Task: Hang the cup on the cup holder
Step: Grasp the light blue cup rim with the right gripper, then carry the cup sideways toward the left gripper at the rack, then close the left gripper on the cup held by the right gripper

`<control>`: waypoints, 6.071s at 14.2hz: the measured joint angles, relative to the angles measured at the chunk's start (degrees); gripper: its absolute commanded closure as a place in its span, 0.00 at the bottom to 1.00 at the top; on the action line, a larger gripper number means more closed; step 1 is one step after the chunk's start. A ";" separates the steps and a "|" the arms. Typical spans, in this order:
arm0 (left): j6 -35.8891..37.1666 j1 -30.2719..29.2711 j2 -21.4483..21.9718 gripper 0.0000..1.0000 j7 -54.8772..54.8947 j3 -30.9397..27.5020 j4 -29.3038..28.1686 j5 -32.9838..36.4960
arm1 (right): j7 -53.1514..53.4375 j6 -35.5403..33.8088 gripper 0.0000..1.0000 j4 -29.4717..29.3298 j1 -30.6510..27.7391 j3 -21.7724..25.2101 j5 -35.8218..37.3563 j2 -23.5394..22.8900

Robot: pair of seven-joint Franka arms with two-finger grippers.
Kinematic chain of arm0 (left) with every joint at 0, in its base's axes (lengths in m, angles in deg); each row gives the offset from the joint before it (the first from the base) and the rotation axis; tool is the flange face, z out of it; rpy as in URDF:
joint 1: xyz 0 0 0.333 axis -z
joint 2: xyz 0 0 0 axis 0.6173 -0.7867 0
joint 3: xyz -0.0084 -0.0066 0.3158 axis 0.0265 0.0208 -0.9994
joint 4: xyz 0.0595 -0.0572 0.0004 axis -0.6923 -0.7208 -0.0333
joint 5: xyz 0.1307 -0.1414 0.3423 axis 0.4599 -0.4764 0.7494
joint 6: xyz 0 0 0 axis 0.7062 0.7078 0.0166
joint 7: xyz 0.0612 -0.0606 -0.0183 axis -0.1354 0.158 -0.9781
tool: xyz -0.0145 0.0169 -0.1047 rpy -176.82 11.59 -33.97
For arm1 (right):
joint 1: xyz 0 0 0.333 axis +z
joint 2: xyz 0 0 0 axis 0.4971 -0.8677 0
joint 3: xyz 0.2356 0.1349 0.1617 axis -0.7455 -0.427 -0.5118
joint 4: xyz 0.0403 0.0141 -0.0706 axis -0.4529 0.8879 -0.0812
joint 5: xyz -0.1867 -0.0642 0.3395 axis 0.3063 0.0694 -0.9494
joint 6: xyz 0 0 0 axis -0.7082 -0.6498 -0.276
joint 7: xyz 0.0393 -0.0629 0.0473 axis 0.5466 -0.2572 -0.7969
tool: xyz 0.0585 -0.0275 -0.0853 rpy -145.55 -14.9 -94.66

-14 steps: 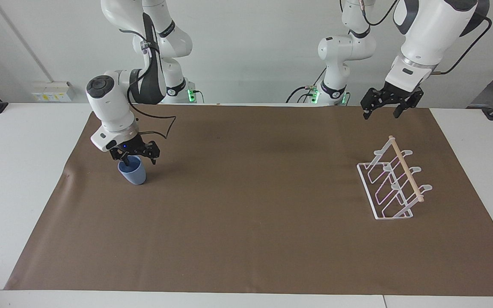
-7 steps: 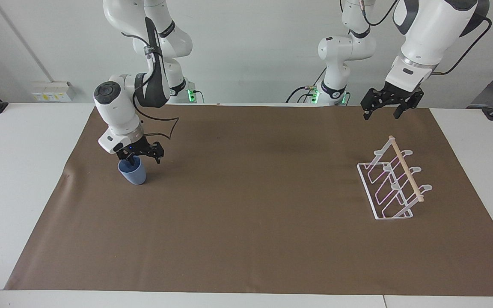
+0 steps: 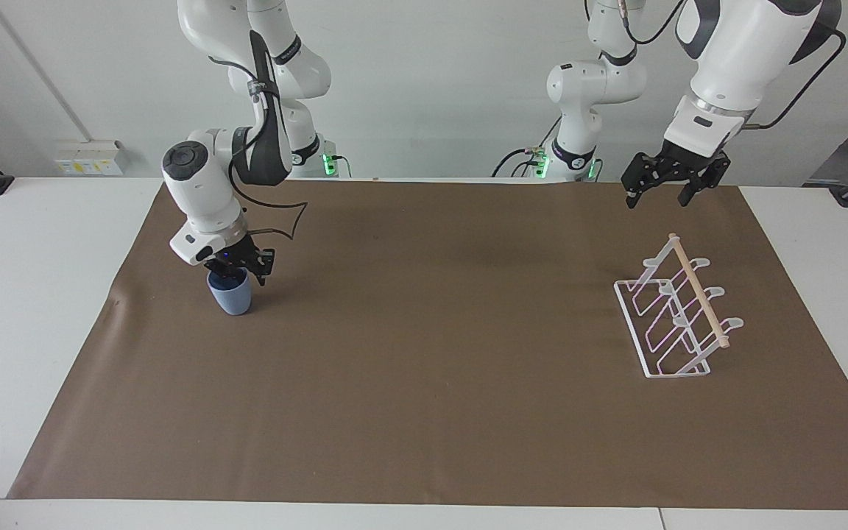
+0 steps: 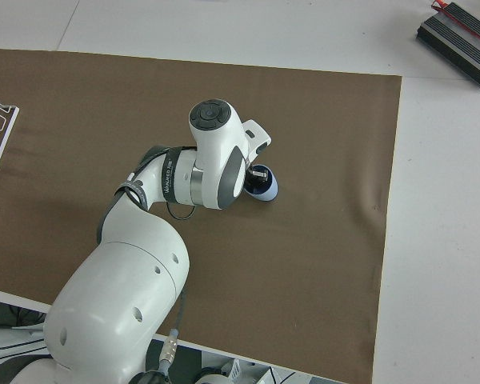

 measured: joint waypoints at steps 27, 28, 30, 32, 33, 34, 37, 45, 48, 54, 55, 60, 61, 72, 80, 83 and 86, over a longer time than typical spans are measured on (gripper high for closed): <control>6.06 -3.23 0.01 0.00 12.66 0.88 3.59 1.14 | -23.03 -1.51 1.00 -4.17 0.15 -13.32 -54.64 -1.08; 6.06 -3.23 -0.06 0.00 12.50 0.94 3.60 1.14 | -23.07 -1.59 1.00 -4.46 0.15 -14.56 -58.12 -1.07; 6.06 -3.24 -0.13 0.00 12.03 0.91 3.66 0.29 | -23.12 -1.62 1.00 -5.16 0.16 -16.94 -64.70 -1.04; 6.03 -3.82 -0.19 0.00 9.12 0.76 3.93 -5.47 | -23.73 -1.68 1.00 -6.21 0.13 -18.85 -70.71 -0.99; 6.02 -4.53 -0.22 0.00 6.90 0.67 4.08 -9.05 | -23.89 -1.73 1.00 -6.88 0.13 -19.94 -73.62 -0.97; 5.91 -5.15 -0.22 0.00 5.12 0.60 4.14 -12.02 | -23.94 -1.74 1.00 -7.44 0.14 -20.95 -75.92 -0.96; 5.54 -5.69 -0.25 0.00 -1.51 0.75 4.37 -17.47 | -23.97 -1.74 1.00 -9.70 0.14 -24.28 -81.95 -0.83; 2.44 -8.89 0.69 0.00 -30.31 0.57 -0.48 -37.52 | -23.97 -1.56 1.00 -17.10 0.11 -29.71 -92.79 -0.35; -3.87 -8.75 2.32 0.00 -50.00 1.18 -4.15 -42.50 | -23.97 4.24 1.00 -19.91 0.06 -33.79 -99.05 -0.28; -8.04 -7.91 6.43 0.00 -61.88 1.71 -11.47 -48.24 | -23.97 12.92 1.00 -22.79 0.09 -40.52 -104.30 -0.16; -8.08 -7.91 6.63 0.00 -62.07 1.68 -11.57 -48.74 | -23.97 14.48 1.00 -23.14 0.10 -41.43 -104.42 -0.14; -8.37 -7.74 6.84 0.00 -61.97 1.83 -10.52 -49.46 | -23.80 16.31 1.00 -24.16 0.05 -42.94 -104.52 0.19; -8.36 -7.32 6.85 0.00 -61.95 1.86 -10.21 -49.46 | -23.73 16.31 1.00 -24.45 0.04 -42.94 -104.53 0.20; -8.35 -5.70 7.69 0.00 -60.80 2.27 -8.31 -50.63 | -23.69 16.52 1.00 -25.20 0.04 -42.94 -104.53 0.21; -8.66 -5.64 7.70 1.00 -55.56 2.58 -8.25 -50.47 | -23.01 17.51 1.00 -25.11 0.09 -42.99 -104.53 0.25; -8.71 -5.64 7.70 1.00 -55.07 2.58 -8.24 -50.41 | -23.01 17.94 1.00 -25.11 0.12 -43.10 -104.53 0.29; -8.72 -5.64 7.70 1.00 -54.91 2.59 -8.25 -50.35 | -23.01 18.30 1.00 -25.11 0.12 -43.24 -104.53 0.33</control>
